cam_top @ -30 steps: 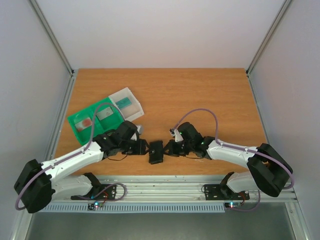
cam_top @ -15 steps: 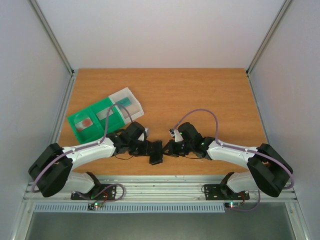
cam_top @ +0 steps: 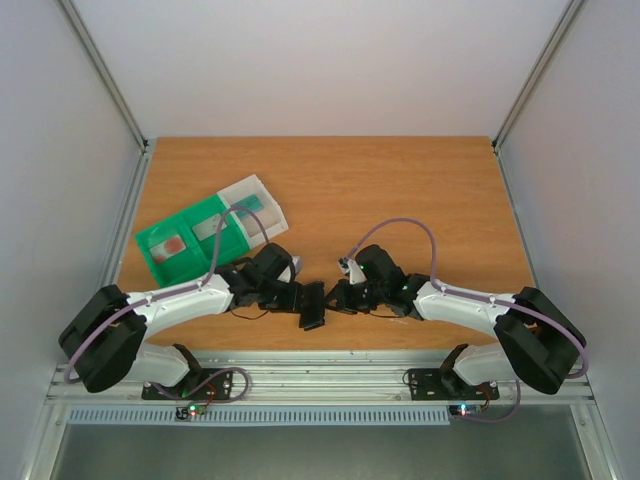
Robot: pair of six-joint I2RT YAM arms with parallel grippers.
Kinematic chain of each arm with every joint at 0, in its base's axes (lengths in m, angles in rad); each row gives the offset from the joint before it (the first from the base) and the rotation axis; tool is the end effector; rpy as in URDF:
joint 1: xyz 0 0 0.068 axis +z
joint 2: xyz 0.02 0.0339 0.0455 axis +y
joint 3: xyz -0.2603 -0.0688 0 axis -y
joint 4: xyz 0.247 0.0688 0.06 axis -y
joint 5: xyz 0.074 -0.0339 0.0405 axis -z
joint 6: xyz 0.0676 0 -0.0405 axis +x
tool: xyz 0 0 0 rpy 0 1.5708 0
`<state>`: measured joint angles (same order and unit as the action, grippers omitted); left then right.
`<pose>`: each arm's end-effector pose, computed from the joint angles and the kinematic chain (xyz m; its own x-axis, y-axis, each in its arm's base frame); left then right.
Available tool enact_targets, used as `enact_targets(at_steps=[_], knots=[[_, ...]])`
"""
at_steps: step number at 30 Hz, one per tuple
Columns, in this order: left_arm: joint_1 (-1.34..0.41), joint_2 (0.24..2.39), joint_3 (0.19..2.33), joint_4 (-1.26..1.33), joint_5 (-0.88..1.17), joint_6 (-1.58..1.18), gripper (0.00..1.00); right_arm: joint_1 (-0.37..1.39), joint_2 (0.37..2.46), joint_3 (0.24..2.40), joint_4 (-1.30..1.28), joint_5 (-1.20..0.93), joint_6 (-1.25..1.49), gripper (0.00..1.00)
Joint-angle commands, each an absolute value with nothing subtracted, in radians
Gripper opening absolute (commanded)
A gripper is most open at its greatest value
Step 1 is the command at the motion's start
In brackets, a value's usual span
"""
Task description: Take the credit cards out of the card holder
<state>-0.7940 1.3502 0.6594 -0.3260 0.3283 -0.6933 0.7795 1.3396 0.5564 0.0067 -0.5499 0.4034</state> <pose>0.1697 -0.2037 0.1390 -0.9659 0.1197 -0.2294 0.2297 0.8049 -0.5471 0.1684 0.2161 0.1429 -0.7978 -0.3179 -0.5123 -0.5994 0.5101 0.6169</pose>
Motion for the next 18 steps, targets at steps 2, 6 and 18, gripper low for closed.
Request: enact_targets(at_steps=[2, 6, 18], knots=[[-0.803, 1.374, 0.701, -0.381, 0.291, -0.647, 0.34, 0.794, 1.337, 0.552, 0.057, -0.556, 0.414, 0.01], [-0.804, 1.384, 0.709, -0.395, 0.291, -0.63, 0.3, 0.798, 1.339, 0.552, 0.057, -0.554, 0.415, 0.01], [-0.803, 1.379, 0.721, -0.402, 0.309, -0.627, 0.06, 0.799, 1.372, 0.54, 0.069, -0.547, 0.41, 0.01]])
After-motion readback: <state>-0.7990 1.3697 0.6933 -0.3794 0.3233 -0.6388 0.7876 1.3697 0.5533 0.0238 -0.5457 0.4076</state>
